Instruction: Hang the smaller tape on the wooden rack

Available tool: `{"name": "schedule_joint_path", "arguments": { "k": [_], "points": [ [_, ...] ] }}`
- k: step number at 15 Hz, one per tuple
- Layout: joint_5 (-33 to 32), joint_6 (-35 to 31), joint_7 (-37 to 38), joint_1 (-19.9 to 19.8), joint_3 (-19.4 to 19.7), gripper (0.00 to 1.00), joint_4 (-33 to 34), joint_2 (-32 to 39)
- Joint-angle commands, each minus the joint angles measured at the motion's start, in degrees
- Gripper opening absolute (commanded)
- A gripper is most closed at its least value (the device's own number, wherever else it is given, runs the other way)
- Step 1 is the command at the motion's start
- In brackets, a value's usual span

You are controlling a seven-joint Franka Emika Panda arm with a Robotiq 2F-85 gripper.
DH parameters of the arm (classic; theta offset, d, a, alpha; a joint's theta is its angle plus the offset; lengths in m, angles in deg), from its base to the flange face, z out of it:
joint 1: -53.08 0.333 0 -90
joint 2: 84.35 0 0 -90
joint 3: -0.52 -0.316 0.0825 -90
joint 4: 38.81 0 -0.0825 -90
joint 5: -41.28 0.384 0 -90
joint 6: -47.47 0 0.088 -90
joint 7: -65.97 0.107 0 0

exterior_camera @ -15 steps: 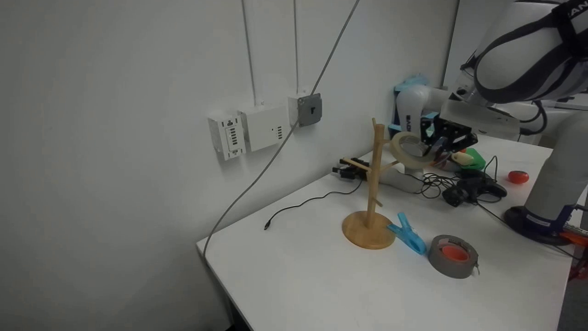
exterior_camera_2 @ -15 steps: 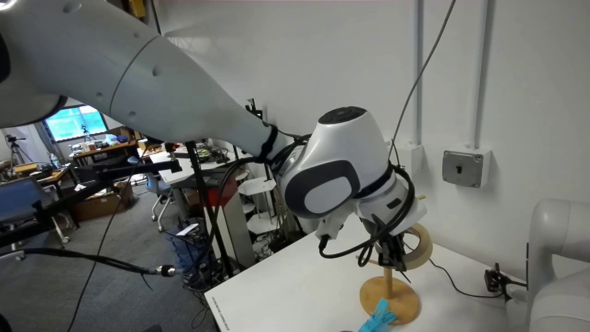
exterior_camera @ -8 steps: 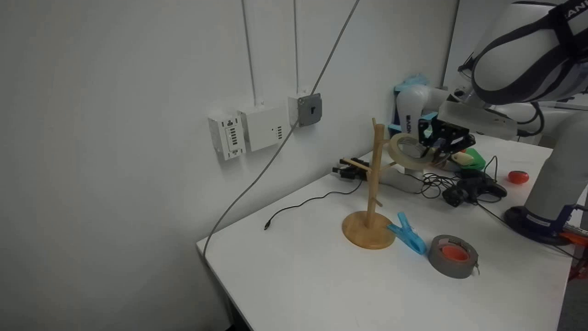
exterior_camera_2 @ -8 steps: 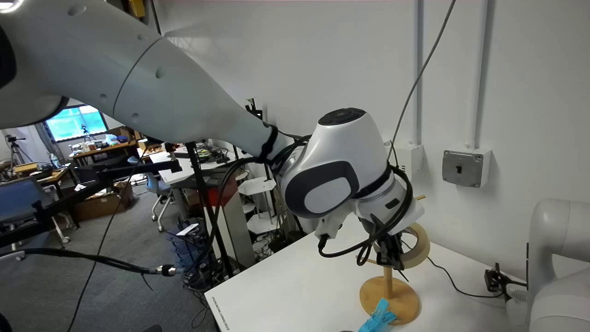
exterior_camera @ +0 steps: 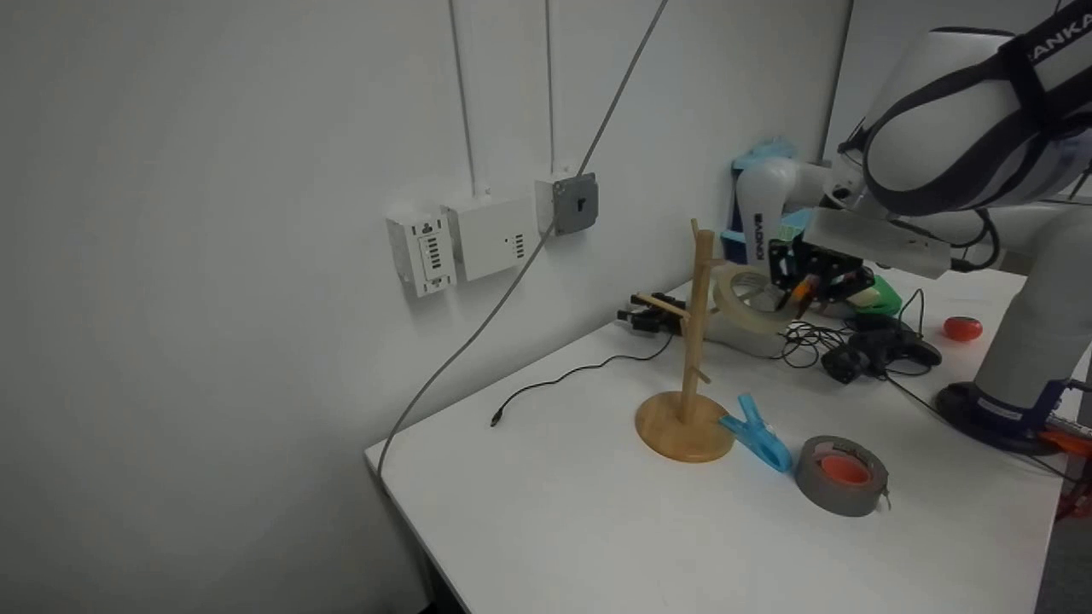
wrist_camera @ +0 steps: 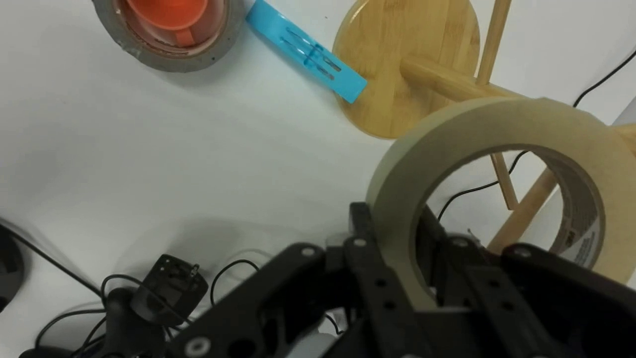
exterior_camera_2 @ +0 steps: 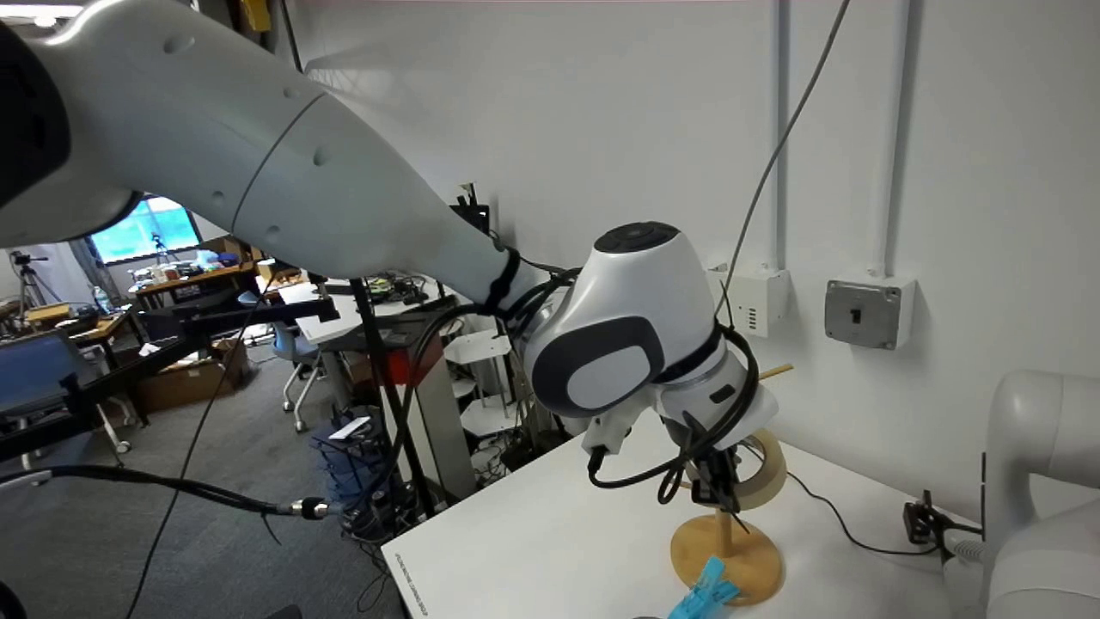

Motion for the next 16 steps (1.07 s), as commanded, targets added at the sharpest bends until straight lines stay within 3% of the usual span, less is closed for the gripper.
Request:
{"name": "schedule_joint_path", "arguments": {
  "k": [1, 2, 8, 16],
  "points": [
    [0.2, 0.3, 1.2, 0.5, 0.7, 0.50, 1.4, 1.0],
    [0.2, 0.2, 1.2, 0.5, 0.8, 0.53, 1.4, 1.1],
    [0.1, 0.3, 1.9, 0.4, 1.4, 0.98, 1.5, 1.3],
    [-2.5, 1.7, 2.0, 0.9, 2.7, 1.00, 0.8, -0.8]
  ]
}}
